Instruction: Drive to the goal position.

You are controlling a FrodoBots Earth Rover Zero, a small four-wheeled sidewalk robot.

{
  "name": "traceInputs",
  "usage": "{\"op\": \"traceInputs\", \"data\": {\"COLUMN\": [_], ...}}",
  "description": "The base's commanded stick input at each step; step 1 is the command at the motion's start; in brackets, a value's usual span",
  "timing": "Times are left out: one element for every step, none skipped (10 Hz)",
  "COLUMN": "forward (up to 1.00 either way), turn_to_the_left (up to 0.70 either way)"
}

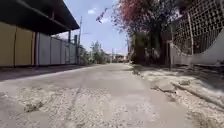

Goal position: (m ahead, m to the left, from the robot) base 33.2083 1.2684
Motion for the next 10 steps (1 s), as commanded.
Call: {"op": "traceInputs", "data": {"forward": [1.0, 1.0, 1.0, 1.0, 1.0, 1.0, 1.0, 1.0, 1.0, 1.0], "turn_to_the_left": [-0.4, -0.39, -0.39, -0.39, -0.23, -0.04, 0.0, 0.0, 0.0, 0.0]}}
